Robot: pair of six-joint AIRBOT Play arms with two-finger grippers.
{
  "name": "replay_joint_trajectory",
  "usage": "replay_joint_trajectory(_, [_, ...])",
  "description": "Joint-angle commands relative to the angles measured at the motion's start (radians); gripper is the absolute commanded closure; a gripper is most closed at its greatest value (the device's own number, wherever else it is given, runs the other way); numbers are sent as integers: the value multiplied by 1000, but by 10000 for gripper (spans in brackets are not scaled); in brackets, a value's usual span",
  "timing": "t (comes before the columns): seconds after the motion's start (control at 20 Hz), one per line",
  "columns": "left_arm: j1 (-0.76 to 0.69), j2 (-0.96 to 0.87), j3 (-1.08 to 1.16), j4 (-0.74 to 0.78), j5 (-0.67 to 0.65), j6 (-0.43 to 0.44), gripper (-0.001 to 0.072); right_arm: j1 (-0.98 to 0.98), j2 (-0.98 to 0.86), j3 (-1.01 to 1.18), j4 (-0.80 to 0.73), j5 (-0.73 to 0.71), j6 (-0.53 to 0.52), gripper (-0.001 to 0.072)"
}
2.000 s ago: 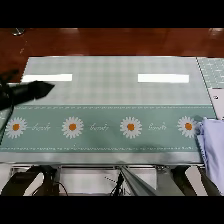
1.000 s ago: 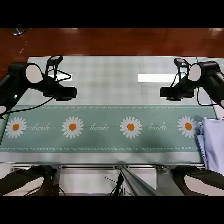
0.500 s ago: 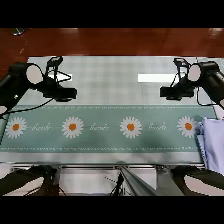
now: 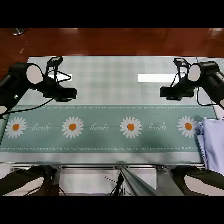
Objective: Fold the shirts.
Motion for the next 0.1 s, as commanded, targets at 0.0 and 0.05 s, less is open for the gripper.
replay_joint_trajectory(0.0, [0, 0, 0, 0, 0, 1, 681, 1, -1, 0, 0, 0, -1, 691])
replay_joint_trajectory(0.05, [0, 0, 0, 0, 0, 1, 681, 1, -1, 0, 0, 0, -1, 691])
